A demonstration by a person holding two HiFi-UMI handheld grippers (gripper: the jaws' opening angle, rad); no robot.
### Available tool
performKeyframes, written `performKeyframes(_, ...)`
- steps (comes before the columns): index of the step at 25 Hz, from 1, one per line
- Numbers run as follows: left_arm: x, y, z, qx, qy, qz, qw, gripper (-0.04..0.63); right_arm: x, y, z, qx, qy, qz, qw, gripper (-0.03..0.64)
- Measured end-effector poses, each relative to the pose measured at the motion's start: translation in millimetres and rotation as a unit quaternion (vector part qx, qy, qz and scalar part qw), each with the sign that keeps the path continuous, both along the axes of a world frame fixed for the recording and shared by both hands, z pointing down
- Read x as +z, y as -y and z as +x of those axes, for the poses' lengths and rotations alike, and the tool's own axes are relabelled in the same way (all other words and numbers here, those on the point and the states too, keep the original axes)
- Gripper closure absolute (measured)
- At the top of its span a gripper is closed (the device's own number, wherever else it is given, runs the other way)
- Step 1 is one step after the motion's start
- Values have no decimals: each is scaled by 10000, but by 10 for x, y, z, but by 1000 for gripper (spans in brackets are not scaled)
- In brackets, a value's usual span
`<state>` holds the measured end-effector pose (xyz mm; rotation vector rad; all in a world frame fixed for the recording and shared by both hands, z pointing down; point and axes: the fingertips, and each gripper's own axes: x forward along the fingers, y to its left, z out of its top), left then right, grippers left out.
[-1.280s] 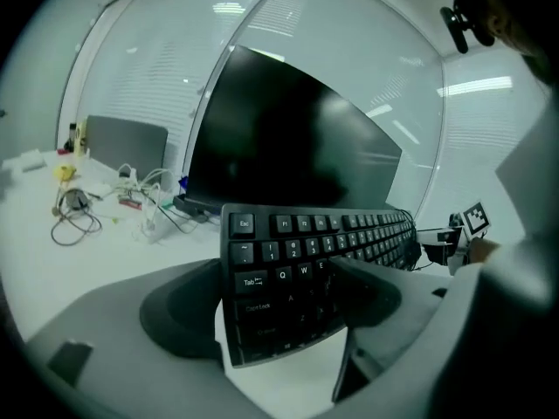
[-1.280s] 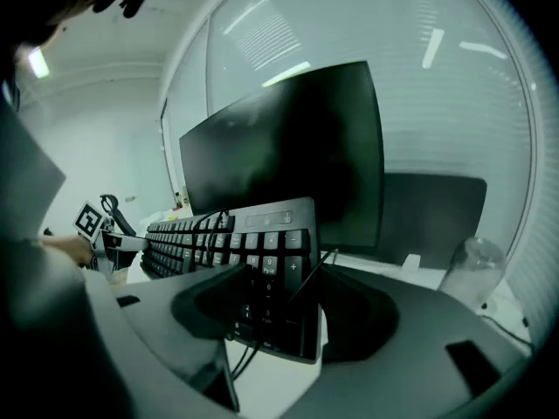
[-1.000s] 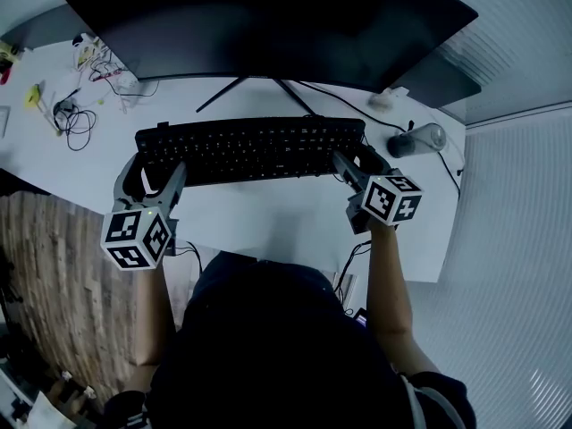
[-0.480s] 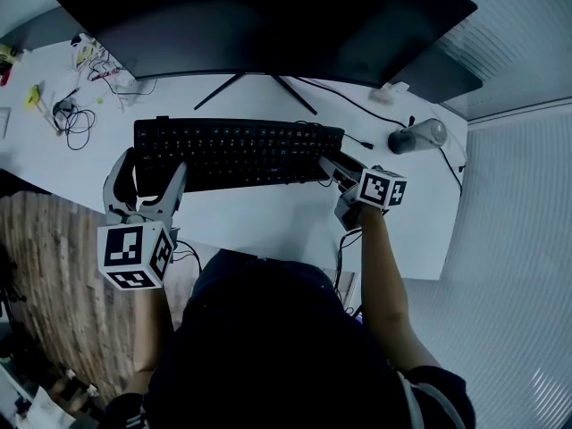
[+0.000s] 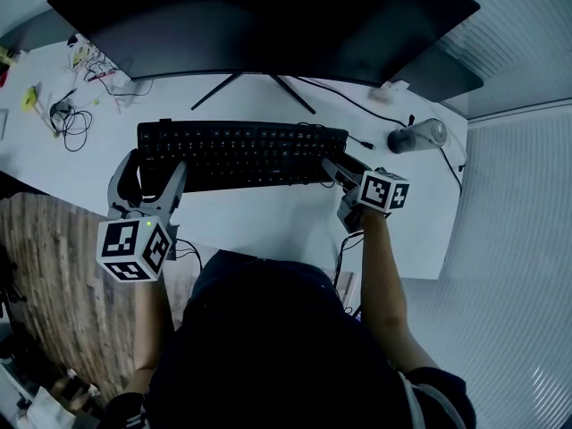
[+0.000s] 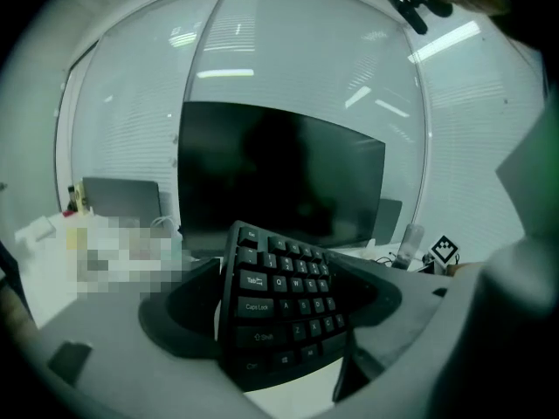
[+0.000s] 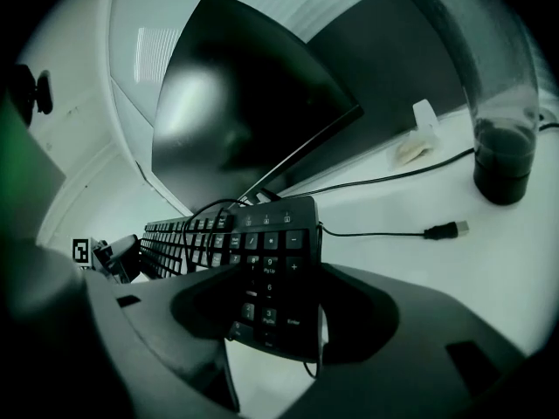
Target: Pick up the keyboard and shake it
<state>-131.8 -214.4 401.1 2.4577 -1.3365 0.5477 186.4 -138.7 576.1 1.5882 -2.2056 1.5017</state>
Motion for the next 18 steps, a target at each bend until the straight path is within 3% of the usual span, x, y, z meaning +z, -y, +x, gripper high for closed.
performKeyframes(3,317,29,-7,-39,-492,-368,9981,227,18,-72,103,53,-331,-184,9993,337)
performKeyframes(8,882,102,-11,-137,-1016,-973,9900,227,109,-140,249,92,-999,-494,9937,337)
performKeyframes(13,1548,142,7,-177,-1150,-1659,9793,227,312,-144,326,-4,-1468,-864,9854,337)
performKeyframes(18,1957,164,15,-174,-900,-2112,9731,227,480,-34,351,-148,-1702,-1136,9787,337)
